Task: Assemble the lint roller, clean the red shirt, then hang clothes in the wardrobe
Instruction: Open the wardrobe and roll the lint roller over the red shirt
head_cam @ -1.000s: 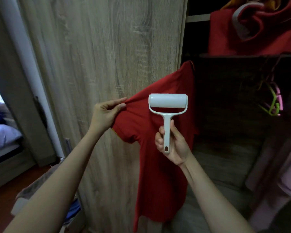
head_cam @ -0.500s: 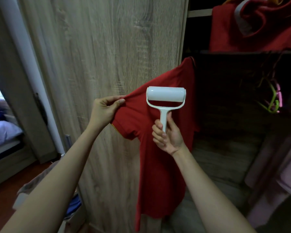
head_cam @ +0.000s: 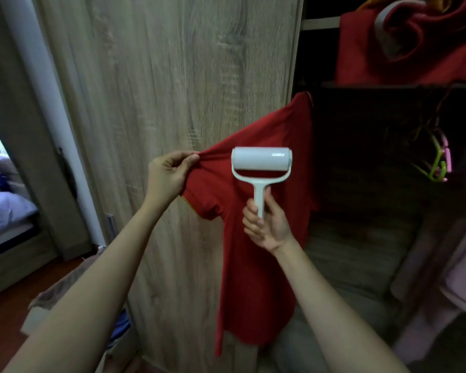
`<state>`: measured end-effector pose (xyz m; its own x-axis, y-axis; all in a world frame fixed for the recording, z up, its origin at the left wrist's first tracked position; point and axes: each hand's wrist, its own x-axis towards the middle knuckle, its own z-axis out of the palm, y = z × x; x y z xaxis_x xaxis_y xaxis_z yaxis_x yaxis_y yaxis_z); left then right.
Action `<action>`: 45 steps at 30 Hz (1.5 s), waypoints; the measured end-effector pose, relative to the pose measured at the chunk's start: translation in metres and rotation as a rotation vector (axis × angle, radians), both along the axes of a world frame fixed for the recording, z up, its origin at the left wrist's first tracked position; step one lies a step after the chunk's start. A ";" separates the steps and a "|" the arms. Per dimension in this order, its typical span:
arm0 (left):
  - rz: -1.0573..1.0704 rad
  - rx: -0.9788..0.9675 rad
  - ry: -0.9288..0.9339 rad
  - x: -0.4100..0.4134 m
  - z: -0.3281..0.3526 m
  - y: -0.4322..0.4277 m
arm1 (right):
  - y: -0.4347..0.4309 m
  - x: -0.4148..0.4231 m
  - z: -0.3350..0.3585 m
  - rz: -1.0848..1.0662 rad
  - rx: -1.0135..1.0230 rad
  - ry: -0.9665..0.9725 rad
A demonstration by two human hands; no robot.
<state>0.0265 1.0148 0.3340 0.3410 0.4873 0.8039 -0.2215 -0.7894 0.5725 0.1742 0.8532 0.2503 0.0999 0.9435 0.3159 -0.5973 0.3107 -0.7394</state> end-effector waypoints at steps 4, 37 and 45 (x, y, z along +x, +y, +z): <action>0.017 0.019 -0.009 -0.003 -0.003 -0.001 | -0.014 -0.010 -0.051 0.016 -0.091 0.060; -0.083 -0.135 -0.034 0.003 -0.007 0.011 | 0.003 -0.002 0.016 0.049 -0.019 -0.054; -0.102 -0.172 0.006 -0.001 -0.009 0.020 | -0.009 -0.014 -0.071 0.067 -0.181 0.014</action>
